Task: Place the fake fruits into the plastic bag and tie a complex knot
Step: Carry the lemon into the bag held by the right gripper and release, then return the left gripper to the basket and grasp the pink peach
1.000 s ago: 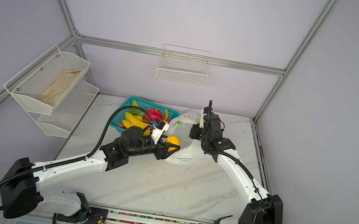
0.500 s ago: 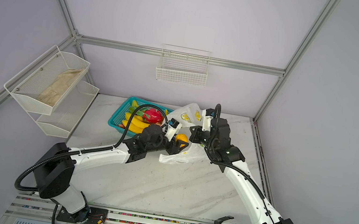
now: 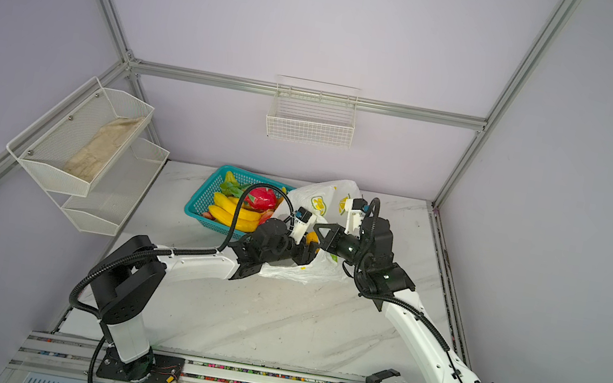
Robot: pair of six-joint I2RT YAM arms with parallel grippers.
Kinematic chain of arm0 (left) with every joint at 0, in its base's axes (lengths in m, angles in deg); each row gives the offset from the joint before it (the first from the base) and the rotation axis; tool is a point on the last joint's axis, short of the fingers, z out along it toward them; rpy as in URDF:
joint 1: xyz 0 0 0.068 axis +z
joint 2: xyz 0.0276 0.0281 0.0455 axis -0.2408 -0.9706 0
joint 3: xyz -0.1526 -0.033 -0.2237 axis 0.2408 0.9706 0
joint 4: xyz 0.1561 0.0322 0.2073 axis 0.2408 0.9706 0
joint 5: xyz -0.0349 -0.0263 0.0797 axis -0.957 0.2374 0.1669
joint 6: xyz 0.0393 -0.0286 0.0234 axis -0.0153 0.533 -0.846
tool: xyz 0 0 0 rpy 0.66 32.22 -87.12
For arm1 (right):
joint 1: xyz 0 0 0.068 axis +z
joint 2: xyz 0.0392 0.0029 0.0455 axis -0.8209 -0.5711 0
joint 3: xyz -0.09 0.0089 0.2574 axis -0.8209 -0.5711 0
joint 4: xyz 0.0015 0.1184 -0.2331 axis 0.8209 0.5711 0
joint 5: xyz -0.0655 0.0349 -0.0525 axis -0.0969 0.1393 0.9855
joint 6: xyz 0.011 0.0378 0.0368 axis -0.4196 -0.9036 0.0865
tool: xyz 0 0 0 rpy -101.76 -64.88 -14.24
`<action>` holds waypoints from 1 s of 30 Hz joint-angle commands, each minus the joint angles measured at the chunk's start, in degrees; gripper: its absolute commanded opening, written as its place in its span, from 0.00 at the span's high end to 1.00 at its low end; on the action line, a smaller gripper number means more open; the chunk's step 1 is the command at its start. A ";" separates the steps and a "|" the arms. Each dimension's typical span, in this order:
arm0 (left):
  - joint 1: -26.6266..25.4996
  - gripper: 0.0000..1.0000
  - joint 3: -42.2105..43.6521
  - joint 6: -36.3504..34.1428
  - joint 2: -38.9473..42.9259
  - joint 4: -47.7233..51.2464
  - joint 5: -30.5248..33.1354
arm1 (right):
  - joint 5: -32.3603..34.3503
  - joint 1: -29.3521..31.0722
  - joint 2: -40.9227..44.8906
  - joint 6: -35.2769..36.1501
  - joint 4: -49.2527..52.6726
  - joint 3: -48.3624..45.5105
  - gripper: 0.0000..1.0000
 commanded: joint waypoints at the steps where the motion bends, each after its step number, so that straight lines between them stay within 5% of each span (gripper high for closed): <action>1: 0.10 0.25 1.12 0.77 1.15 -5.11 -0.50 | -0.64 -0.55 1.44 -3.42 -4.34 -0.49 1.00; 6: 0.53 0.15 2.92 -0.56 3.89 -3.34 -1.67 | -0.75 -2.81 1.57 -3.05 -4.06 -1.59 1.00; 12: 0.89 0.16 5.57 -2.24 9.40 -0.40 -5.95 | 0.70 -5.85 1.58 -0.98 -1.67 -1.47 1.00; 18: 1.97 0.19 7.23 -3.77 17.48 3.56 -18.01 | 14.06 -7.32 -0.92 13.95 10.89 2.31 1.00; 24: 4.70 0.19 7.93 -3.17 27.06 6.64 -22.99 | 22.28 -7.35 0.05 17.13 14.44 2.92 1.00; 30: 12.30 0.19 12.67 -0.25 35.37 7.32 -16.24 | 26.55 -7.27 -0.50 19.44 15.48 4.16 1.00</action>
